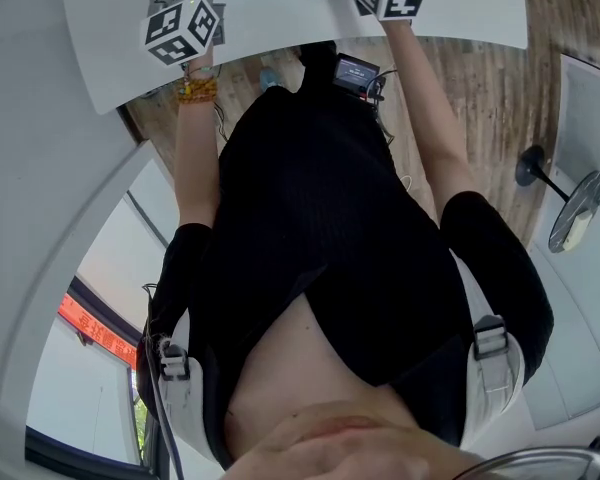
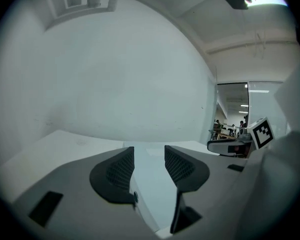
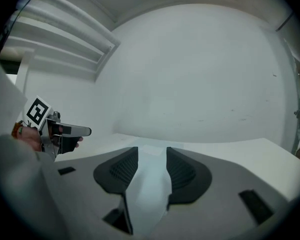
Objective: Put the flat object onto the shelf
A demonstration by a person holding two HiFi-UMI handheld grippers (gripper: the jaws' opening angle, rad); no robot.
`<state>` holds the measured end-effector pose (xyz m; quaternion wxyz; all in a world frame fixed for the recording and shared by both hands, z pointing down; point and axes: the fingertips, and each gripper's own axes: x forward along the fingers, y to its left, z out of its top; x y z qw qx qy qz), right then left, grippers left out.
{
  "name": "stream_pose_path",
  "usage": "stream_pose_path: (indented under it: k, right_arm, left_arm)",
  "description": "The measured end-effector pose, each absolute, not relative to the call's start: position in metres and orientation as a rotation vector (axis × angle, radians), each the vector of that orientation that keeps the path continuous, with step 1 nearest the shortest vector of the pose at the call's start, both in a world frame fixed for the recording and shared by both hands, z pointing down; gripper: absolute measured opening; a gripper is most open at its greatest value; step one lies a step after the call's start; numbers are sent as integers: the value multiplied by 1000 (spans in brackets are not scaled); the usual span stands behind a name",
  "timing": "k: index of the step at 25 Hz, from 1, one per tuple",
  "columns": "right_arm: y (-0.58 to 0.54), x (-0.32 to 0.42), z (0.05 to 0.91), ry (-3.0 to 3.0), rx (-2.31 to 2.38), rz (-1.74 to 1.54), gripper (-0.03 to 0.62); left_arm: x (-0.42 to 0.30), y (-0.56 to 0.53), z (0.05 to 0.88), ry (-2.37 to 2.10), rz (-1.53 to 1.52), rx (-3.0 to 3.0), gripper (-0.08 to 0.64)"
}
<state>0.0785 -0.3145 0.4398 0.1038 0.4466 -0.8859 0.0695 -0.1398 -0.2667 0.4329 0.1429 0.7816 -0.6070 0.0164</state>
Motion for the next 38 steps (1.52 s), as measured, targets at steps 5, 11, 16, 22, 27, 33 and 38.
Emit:
stream_pose_path:
  k: [5,11,16,22,27,33,38]
  right_arm:
    - [-299,67,404,-2683,1346,135,172]
    - [-271,52,351,-2771,1358,-12,172]
    - [-248,44,310,-2811,1422,-125,170]
    - [-221,38,278,-2858,1528,-202,133]
    - [-198,28,270,-2865,1572,-256,101]
    - [-188,26,274,-2878,1569,-274,80]
    - [-181,22,283,-2859,1556,-280,67]
  left_arm:
    - [-130,-257,401,-1781,29,2330,192]
    - [-106,-237,344,-1798,-2,2491,191]
    - [-93,-222,304,-1862,-68,2577,186]
    - [-84,-195,272,-1909,-126,2665,141]
    - [-95,-174,258,-2005,-203,2652,105]
    - [-96,-163,255,-2054,-231,2648,36]
    - [-95,-157,264,-2053,-201,2628,26]
